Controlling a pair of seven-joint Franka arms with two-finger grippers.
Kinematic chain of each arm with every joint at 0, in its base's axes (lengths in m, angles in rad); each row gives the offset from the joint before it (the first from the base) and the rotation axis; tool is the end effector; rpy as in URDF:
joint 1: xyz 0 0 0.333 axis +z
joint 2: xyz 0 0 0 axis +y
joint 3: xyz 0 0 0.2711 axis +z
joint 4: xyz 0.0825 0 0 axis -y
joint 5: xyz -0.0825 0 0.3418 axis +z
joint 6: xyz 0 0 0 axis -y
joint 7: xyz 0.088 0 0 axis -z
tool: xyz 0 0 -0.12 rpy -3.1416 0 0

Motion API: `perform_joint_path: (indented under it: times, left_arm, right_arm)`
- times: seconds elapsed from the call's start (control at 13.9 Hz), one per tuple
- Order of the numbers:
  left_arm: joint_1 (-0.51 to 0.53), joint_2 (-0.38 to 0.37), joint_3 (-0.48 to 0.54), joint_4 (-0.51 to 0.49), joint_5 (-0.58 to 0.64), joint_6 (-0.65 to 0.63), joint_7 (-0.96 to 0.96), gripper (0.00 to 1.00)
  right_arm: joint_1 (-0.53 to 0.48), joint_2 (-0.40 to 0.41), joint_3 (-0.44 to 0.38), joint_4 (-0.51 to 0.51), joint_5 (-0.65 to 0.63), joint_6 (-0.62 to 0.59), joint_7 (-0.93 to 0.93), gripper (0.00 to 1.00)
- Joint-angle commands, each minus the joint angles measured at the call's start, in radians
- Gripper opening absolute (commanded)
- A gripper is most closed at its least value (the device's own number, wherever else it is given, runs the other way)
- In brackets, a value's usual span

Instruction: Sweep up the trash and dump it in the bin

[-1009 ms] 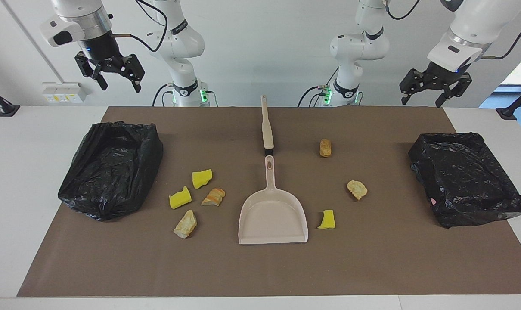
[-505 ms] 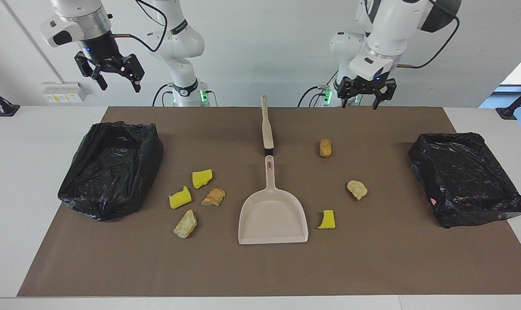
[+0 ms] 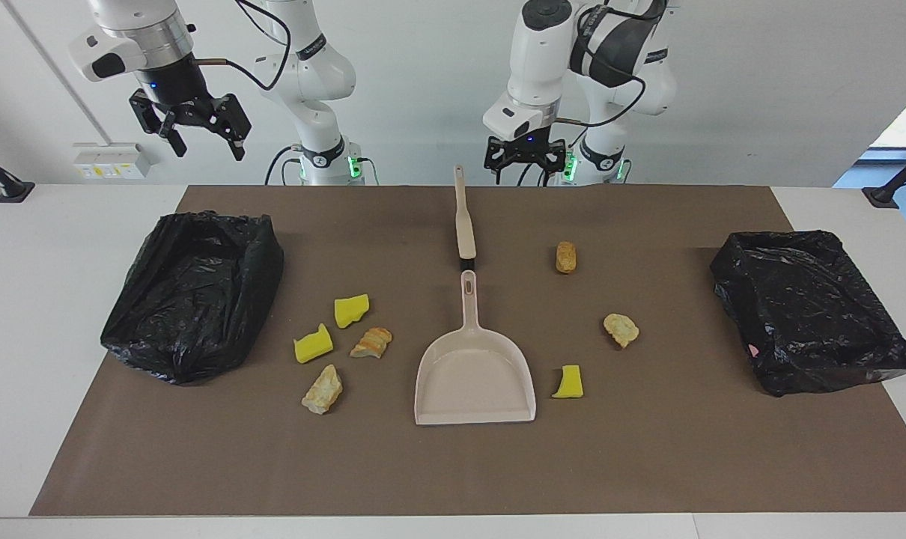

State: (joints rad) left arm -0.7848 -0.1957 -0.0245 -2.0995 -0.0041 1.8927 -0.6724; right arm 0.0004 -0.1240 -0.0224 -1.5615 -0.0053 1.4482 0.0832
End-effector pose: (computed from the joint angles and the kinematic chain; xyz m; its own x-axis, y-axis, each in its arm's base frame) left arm 0.3202 -0.3370 0.4602 0.9909 -0.1346 -0.0082 -0.1347 -0.9909 -0.0076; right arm 0.4653 -0.0116 0.6203 0.9944 -0.1055 0.0108 -0.1055 -0.9944 0.0016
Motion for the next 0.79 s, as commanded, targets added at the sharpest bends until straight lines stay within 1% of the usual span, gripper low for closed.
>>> perform_joint_path:
  times: [0.0, 0.07, 0.14, 0.29, 0.43, 0.58, 0.72]
  left_arm:
    - [-0.123, -0.022, 0.023, -0.128, -0.005, 0.132, -0.145, 1.0]
    - [-0.17, 0.002, 0.023, -0.163, -0.005, 0.182, -0.198, 1.0]
    - [-0.209, 0.007, 0.023, -0.212, -0.005, 0.247, -0.234, 1.0]
    - [-0.276, 0.01, 0.023, -0.295, -0.005, 0.348, -0.263, 1.0]
    - [-0.312, 0.028, 0.023, -0.32, -0.007, 0.39, -0.292, 1.0]
    - [-0.33, 0.06, 0.023, -0.318, -0.028, 0.41, -0.294, 1.0]
    - [-0.333, 0.071, 0.023, -0.32, -0.03, 0.419, -0.291, 1.0]
  right_arm:
    - [-0.01, -0.025, 0.013, -0.024, 0.013, -0.003, -0.036, 1.0]
    - [-0.01, -0.028, 0.012, -0.052, 0.021, -0.005, -0.027, 1.0]
    - [-0.01, -0.035, 0.012, -0.087, 0.021, 0.0, -0.013, 1.0]
    - [-0.008, -0.029, 0.013, -0.103, 0.021, 0.004, 0.024, 1.0]
    - [0.003, -0.028, 0.015, -0.118, 0.021, 0.037, 0.052, 1.0]
    - [0.001, -0.028, 0.015, -0.12, 0.021, 0.034, 0.04, 1.0]
    - [0.0, -0.031, 0.015, -0.124, 0.021, 0.032, 0.038, 1.0]
